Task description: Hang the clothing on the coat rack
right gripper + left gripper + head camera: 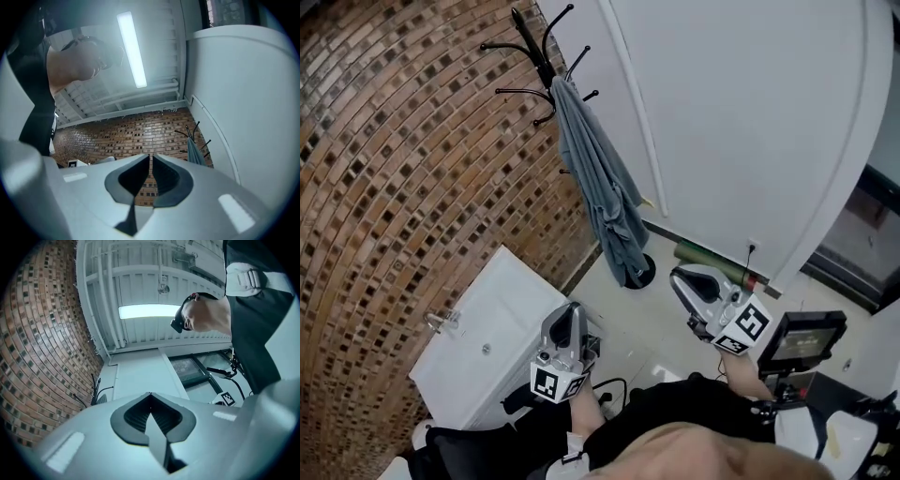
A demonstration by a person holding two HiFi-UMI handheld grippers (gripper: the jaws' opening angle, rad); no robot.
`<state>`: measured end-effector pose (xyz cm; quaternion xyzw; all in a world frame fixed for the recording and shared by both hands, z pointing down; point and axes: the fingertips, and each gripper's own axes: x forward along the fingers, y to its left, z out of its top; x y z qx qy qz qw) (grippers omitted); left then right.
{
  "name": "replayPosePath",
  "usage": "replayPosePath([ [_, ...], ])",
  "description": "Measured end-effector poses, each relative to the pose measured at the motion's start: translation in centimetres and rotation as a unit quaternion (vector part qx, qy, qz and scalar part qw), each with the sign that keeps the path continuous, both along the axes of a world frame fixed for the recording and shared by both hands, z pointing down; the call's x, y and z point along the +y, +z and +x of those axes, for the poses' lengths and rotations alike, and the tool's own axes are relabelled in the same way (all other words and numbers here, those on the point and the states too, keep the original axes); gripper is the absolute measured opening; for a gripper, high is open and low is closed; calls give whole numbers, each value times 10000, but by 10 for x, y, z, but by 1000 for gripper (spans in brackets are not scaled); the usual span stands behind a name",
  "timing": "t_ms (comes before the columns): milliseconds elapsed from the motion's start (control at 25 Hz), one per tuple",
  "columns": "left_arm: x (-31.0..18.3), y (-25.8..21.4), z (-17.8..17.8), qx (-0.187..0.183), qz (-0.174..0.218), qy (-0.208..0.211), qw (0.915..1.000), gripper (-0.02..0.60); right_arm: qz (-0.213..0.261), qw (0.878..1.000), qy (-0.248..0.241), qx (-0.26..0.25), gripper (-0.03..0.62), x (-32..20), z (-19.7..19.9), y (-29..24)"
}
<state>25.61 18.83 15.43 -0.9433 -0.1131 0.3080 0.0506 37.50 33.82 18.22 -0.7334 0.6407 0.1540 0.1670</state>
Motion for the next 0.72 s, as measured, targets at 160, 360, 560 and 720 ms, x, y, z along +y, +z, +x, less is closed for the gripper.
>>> replayPosePath([
  [160, 31, 9, 18, -253, 10, 63, 9997, 3, -118, 9998, -113, -104, 0, 18, 7, 9],
  [360, 54, 20, 30, -493, 97, -9, 9987, 3, -315, 9993, -187, -53, 0, 20, 16, 17],
  [560, 43, 15, 32, -525, 172, -126, 9984, 3, -347, 9988, -327, 132, 0, 4, 0, 7],
  [720, 37, 10, 38, -481, 235, -126, 9985, 3, -555, 9974, -425, 149, 0, -14, -2, 8],
])
